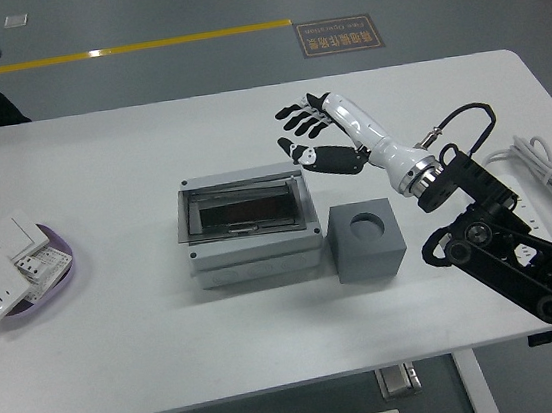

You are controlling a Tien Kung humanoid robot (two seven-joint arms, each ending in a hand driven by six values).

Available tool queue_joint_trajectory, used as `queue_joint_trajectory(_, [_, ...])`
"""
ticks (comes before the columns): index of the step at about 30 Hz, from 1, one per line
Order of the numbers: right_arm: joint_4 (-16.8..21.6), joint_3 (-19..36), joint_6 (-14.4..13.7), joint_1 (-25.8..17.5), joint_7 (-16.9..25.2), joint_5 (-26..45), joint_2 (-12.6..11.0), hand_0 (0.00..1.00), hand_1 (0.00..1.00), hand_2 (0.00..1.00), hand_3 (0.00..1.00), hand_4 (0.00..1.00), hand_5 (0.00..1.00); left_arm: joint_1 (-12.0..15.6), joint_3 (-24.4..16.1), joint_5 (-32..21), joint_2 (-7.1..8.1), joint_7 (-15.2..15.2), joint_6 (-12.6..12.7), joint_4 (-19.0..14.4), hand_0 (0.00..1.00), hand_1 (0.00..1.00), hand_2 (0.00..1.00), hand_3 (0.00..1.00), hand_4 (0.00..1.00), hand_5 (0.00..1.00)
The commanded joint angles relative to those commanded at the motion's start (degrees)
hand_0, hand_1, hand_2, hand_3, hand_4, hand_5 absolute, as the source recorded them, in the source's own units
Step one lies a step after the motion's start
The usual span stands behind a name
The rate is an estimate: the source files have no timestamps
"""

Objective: Pick up the cylinder from the cube,place it in the box,flap close box

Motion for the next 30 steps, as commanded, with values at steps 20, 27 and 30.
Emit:
queue_joint_trajectory(20, [1.9,29.0,0.9,-16.5,12.8,15.5,4.3,0.554,0.586,0.625,0.669,0.617,0.339,0.2,-0.5,0.5,-0.35,0.4,0.0,0.0,0.636,0.663,0.579,0.634,0.712,0.289])
queue_joint_trajectory(27, [3.5,34.3,2.4,-18.8,15.3,18.0,4.2,0.554,0.594,0.624,0.667,0.616,0.334,-0.1,-1.0,1.0,0.38,0.7,0.1,0.0,0.637,0.663,0.58,0.634,0.712,0.29])
queue_joint_trajectory(30, [3.2,35.3,3.3,-19.3,16.1,19.5,4.1,0.558,0.594,0.625,0.665,0.617,0.335,-0.3,-1.1,1.1,0.61,0.6,0.1,0.0,0.636,0.663,0.58,0.634,0.712,0.289])
